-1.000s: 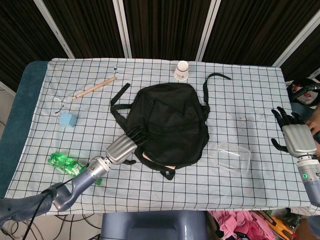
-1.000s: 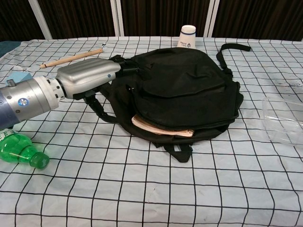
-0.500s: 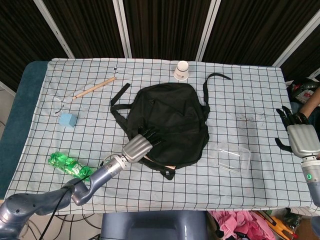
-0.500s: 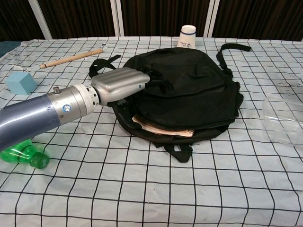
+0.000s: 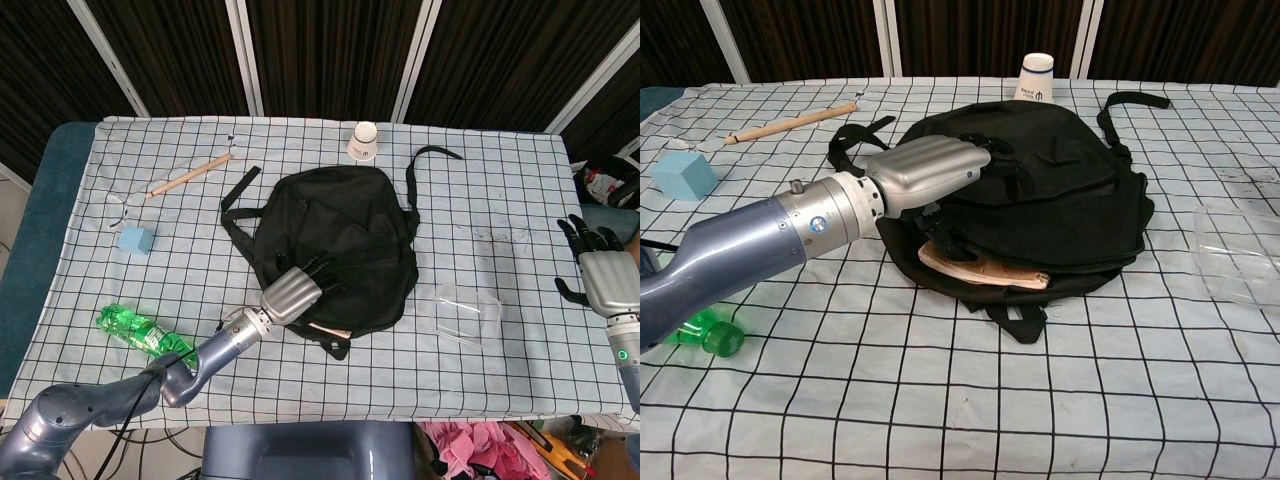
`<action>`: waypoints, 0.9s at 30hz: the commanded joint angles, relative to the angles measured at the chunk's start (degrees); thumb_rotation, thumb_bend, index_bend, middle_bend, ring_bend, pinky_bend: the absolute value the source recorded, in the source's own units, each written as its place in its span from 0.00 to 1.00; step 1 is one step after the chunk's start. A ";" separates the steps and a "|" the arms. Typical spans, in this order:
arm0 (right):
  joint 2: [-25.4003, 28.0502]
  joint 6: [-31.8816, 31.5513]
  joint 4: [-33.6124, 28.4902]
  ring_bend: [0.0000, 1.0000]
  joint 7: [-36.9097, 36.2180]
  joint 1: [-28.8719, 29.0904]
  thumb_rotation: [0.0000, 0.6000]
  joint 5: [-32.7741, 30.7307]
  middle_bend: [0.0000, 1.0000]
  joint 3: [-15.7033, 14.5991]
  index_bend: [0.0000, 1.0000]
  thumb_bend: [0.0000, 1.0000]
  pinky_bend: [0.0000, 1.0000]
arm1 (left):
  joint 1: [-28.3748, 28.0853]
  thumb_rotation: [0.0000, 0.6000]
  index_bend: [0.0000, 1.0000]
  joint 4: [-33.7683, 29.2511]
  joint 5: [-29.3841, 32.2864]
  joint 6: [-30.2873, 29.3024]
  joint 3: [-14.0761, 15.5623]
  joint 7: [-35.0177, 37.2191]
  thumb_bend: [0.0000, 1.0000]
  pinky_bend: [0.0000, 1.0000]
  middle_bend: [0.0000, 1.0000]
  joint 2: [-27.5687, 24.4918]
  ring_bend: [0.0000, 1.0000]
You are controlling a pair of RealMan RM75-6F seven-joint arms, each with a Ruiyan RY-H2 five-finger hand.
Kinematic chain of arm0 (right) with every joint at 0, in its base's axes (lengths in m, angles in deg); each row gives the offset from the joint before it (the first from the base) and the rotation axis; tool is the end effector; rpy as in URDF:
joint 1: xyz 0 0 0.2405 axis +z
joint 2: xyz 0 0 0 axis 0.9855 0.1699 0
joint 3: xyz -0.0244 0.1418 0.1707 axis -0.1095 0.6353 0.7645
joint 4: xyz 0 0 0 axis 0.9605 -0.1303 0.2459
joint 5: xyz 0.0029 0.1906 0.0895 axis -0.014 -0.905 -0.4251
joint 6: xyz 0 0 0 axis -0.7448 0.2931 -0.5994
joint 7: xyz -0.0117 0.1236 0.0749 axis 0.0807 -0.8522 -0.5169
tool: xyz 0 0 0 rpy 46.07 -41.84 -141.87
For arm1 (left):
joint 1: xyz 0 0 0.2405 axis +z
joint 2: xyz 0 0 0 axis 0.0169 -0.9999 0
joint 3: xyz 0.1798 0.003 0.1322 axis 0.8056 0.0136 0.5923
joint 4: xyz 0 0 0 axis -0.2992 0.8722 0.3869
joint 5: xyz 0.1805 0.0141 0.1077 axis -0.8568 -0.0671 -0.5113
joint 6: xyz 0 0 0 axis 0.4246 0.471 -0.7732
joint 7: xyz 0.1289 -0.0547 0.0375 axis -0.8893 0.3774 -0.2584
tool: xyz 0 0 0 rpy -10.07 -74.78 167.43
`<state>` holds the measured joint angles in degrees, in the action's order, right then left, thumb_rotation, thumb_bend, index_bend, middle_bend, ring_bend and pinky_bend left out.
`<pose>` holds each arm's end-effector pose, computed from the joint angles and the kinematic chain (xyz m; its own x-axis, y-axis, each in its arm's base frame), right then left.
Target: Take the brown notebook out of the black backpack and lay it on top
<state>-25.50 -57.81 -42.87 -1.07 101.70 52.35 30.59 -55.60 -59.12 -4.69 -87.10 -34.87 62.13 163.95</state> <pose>-0.3184 -0.3000 0.1819 0.5759 -0.0289 0.8170 -0.8175 -0.0161 0.5757 -0.0488 0.3216 -0.1019 0.4663 0.1409 0.8733 0.6066 -0.7695 -0.1997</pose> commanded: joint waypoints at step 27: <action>0.69 -0.04 -0.35 0.18 -0.62 -0.50 1.00 0.47 0.02 -0.44 0.00 0.28 0.10 | -3.78 1.00 0.51 -2.50 6.52 3.77 -4.52 11.95 0.46 0.08 0.53 -0.14 0.22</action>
<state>-24.80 -57.86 -43.24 -1.68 101.20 52.81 30.17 -59.20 -61.39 1.51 -83.59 -39.12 74.57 164.06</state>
